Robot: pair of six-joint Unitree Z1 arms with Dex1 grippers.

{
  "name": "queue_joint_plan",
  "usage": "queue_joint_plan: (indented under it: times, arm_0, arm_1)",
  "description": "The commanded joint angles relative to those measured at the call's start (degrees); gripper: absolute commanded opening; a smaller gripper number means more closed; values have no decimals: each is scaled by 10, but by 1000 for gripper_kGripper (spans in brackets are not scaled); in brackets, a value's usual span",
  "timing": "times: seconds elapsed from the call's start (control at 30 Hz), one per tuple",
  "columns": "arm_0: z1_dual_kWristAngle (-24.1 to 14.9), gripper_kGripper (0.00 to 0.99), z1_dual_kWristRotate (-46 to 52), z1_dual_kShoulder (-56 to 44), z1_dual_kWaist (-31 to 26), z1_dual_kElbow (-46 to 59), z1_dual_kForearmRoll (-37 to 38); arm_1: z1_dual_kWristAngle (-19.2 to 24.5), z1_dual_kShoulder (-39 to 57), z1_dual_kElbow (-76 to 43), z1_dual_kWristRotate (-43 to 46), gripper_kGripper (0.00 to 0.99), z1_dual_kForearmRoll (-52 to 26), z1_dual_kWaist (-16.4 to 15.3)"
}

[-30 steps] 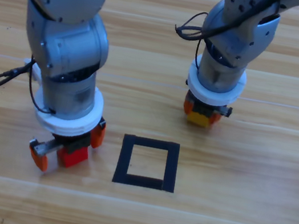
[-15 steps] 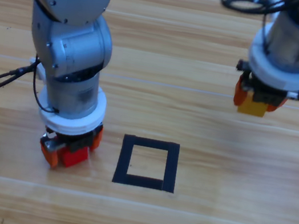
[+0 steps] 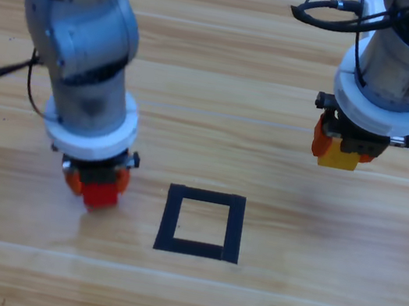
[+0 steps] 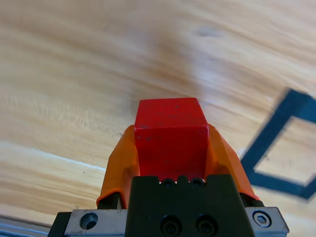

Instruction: Stack the blocks in the rectangular block: red at the bottom, yellow in the middle, green on top

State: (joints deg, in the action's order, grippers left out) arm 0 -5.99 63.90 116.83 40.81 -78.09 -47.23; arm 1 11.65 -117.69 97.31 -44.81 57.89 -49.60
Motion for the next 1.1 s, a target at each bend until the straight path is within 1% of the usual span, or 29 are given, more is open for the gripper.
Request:
queue_joint_plan:
  times: [0.03,0.17,0.4,0.5,0.7,0.8,1.1]
  arm_0:
    - [15,48,-147,-28,-13,-51,-3]
    - [29,32,-234,-24,10,-61,-7]
    - [20,35,-270,-10,57,-64,-22]
    - [16,34,-256,9,68,-86,-48]
    - [33,34,-246,47,86,-143,-92]
    - [34,34,-232,71,94,-178,-117]
    - [22,38,-115,93,106,-212,-119]
  arm_1:
    - [15,10,-26,-16,0,3,-17]
    - [14,13,-28,-16,0,3,-17]
    - [6,13,-29,-13,0,3,-10]
    - [-1,11,-29,-5,0,2,-7]
    - [-13,11,-30,-3,0,1,0]
    - [-15,11,-31,-1,0,1,2]
    - [-21,6,-34,2,0,-2,5]
